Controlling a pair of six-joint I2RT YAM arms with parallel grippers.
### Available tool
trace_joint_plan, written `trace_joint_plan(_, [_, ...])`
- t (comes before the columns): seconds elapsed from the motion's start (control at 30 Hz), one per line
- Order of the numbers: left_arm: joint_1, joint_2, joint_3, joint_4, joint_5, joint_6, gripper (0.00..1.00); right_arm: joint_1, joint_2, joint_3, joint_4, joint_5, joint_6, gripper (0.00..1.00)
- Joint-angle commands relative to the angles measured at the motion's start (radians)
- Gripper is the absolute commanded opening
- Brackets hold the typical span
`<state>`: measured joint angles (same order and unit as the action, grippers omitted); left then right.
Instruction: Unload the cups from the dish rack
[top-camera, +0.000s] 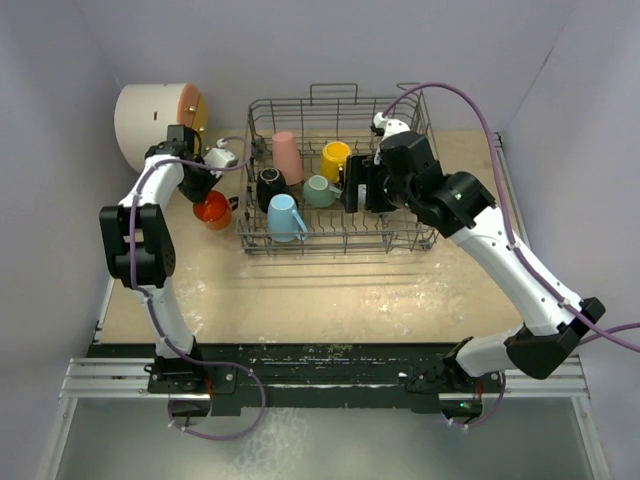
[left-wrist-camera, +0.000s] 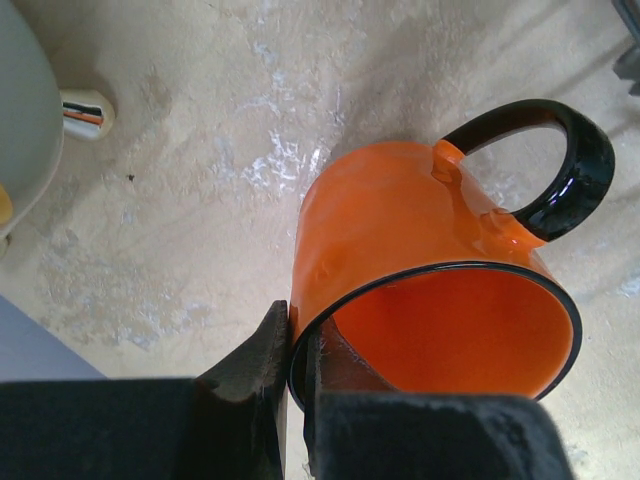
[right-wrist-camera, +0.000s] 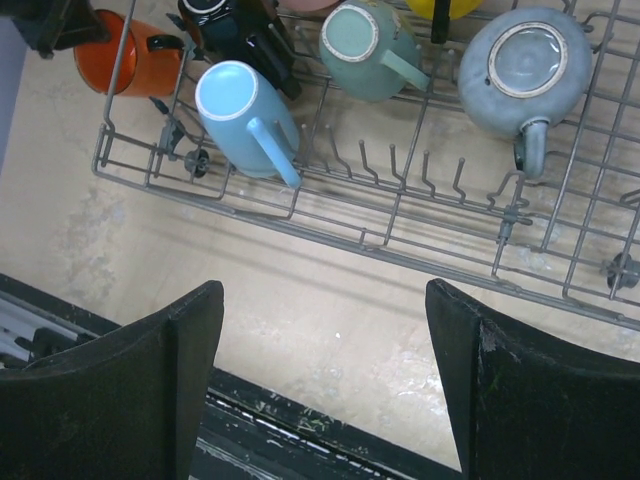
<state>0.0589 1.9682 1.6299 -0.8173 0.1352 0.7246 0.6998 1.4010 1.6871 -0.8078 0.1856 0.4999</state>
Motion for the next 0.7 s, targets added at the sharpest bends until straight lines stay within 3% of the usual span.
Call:
trace_joint_plan(0.0, [0.006,0.024,0.099,0.025,0.041,-0.012,0.03,-0.001,0.006,-0.011,0.038,-0.027,-0.027,0.84])
trace_joint_plan(0.1, [0.006,0.034,0.114,0.029,0.053,-0.003,0.14,0.000,0.014,-0.018,0.057,0.001,-0.053,0.85])
trace_joint_plan(0.33, [0.005,0.054,0.136,0.034,0.050,-0.004,0.24,0.000,0.031,-0.047,0.097,-0.037,-0.073,0.88])
trace_joint_plan(0.5, [0.007,0.024,0.131,0.055,0.050,-0.011,0.44,0.010,0.062,-0.076,0.139,-0.069,-0.086,0.90])
trace_joint_plan(0.67, [0.007,-0.108,0.142,0.049,0.110,-0.021,0.91,0.017,0.165,-0.027,0.158,-0.107,-0.133,0.90])
